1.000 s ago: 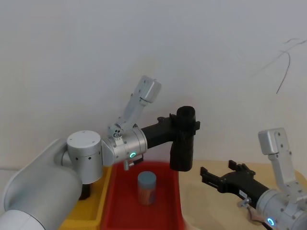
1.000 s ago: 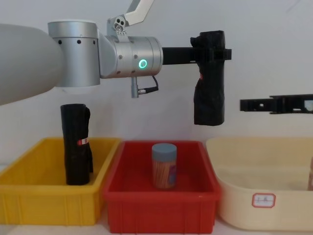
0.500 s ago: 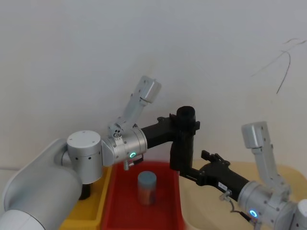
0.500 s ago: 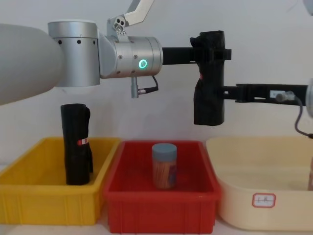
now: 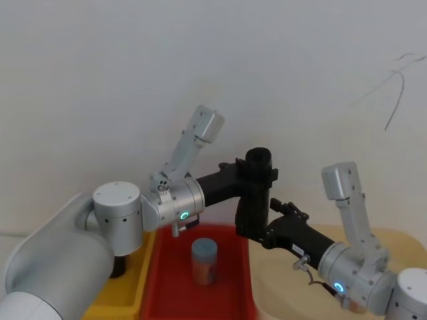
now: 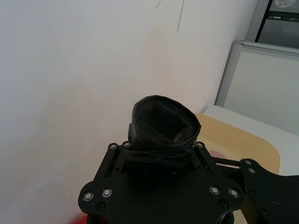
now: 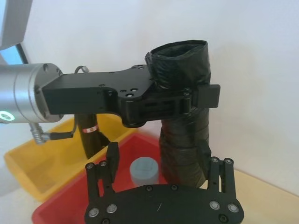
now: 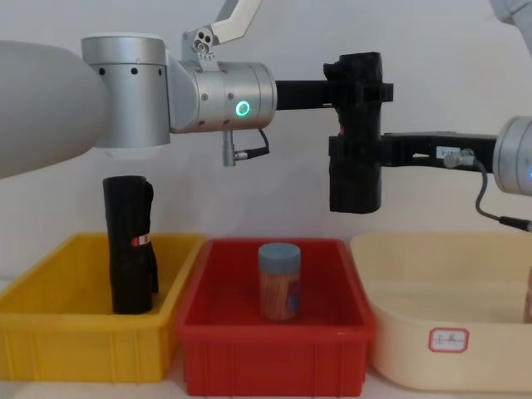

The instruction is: Pick up the garbage bag with the one hand and transfer it to the other hand.

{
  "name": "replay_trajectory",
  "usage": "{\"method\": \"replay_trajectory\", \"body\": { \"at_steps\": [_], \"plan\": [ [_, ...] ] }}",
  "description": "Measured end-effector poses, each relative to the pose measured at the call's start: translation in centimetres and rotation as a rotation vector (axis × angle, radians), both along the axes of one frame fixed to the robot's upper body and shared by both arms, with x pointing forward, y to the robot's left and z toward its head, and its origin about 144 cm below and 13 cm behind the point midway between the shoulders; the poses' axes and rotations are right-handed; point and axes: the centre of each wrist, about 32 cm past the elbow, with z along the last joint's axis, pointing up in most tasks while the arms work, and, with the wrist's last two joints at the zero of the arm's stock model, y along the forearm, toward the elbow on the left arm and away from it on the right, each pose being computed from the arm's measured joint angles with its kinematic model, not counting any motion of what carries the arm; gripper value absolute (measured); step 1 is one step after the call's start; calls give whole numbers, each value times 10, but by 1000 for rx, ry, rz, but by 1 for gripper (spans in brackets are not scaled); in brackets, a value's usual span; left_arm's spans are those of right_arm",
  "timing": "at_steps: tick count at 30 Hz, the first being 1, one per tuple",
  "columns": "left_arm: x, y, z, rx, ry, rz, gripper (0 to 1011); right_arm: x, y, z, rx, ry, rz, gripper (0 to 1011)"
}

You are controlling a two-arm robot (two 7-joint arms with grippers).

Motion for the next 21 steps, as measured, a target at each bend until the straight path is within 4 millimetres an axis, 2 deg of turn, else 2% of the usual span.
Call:
{"method": "replay_trajectory", "body": {
  "at_steps": [21],
  "plan": [
    [0, 0, 0, 0, 0, 0, 393, 11, 10, -4, -57, -45, -54, 1000]
  ]
}}
